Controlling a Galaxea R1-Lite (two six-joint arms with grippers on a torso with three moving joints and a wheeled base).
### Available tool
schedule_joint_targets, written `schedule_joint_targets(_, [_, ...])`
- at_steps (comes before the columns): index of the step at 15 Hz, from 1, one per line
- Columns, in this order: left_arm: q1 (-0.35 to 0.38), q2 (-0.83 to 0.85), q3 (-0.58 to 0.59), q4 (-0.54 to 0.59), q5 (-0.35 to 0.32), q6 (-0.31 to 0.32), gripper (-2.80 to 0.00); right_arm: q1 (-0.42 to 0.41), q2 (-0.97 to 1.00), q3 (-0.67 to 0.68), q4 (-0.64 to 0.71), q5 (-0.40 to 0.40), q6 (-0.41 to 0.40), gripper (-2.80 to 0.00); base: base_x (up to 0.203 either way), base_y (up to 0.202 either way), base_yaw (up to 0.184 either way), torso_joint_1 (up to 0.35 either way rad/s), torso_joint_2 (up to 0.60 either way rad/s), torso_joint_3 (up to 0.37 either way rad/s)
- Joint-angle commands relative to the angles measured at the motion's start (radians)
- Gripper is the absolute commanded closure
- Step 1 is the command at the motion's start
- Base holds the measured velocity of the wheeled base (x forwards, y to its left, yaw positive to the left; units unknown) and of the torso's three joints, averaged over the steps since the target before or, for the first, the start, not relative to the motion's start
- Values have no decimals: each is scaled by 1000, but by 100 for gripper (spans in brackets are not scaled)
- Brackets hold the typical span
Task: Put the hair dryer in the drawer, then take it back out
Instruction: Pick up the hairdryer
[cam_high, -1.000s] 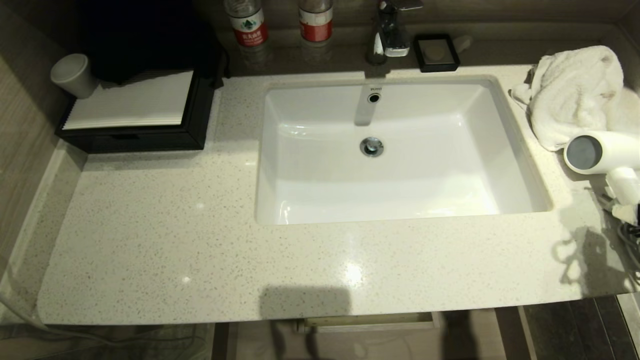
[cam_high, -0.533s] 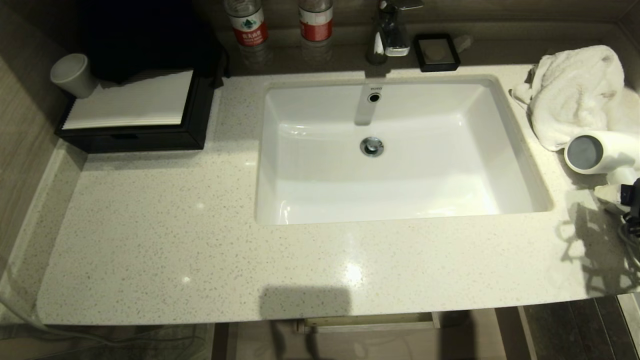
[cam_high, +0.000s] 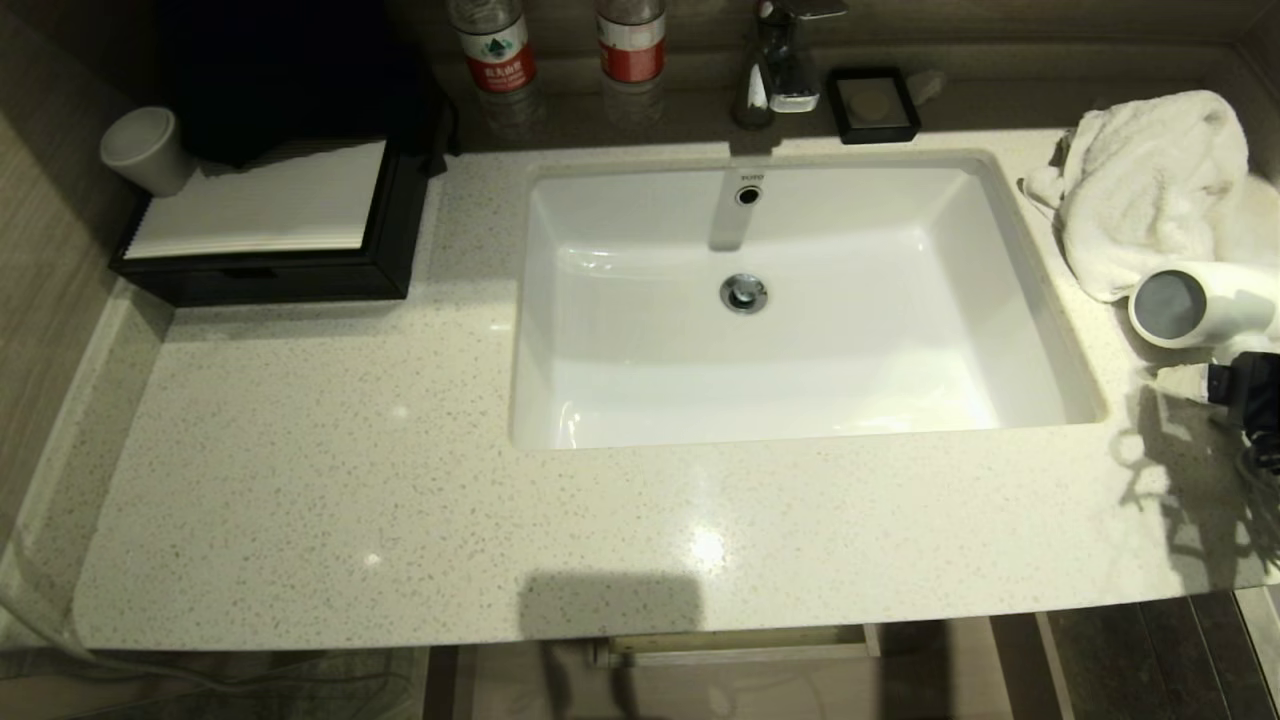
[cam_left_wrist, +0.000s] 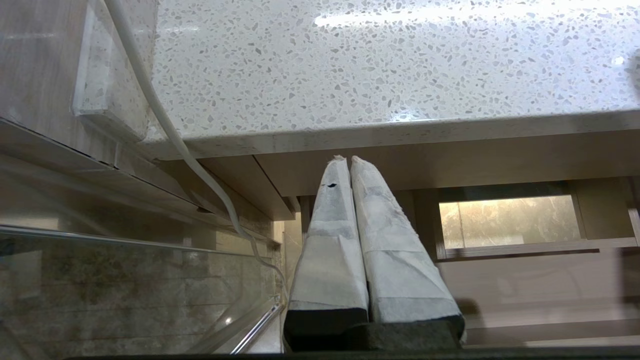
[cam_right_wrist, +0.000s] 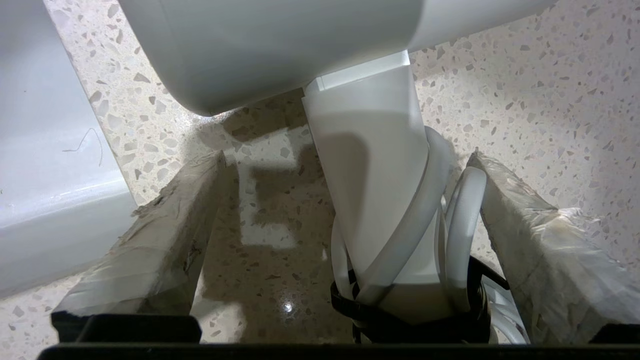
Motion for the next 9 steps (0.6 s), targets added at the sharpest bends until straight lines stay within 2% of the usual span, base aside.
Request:
schedule_joint_targets(1, [-1, 0, 0, 0, 0, 0, 0, 0, 18, 0, -4, 2, 0, -280, 0, 0, 0, 0, 0, 0])
schedule_joint_targets(3, [0, 0, 0, 0, 0, 0, 0, -1, 27, 2, -4, -1, 0, -280, 0, 0, 0, 0, 0, 0])
schedule_joint_targets(4, [0, 0, 2, 0, 0, 0, 0, -1, 30, 0, -15, 0, 0, -188, 0, 0, 0, 0, 0, 0])
schedule_joint_targets(5, [-1, 0, 0, 0, 0, 0, 0, -1, 33, -1, -25, 3, -5, 0, 0, 0, 0, 0, 0, 0])
schedule_joint_targets(7, [0, 0, 1, 0, 0, 0, 0, -2, 34, -4, -24, 3, -64, 0, 0, 0, 0, 0, 0, 0])
schedule_joint_targets(9, [0, 0, 0, 0, 0, 0, 0, -8, 26, -7, -25, 5, -80, 0, 0, 0, 0, 0, 0, 0])
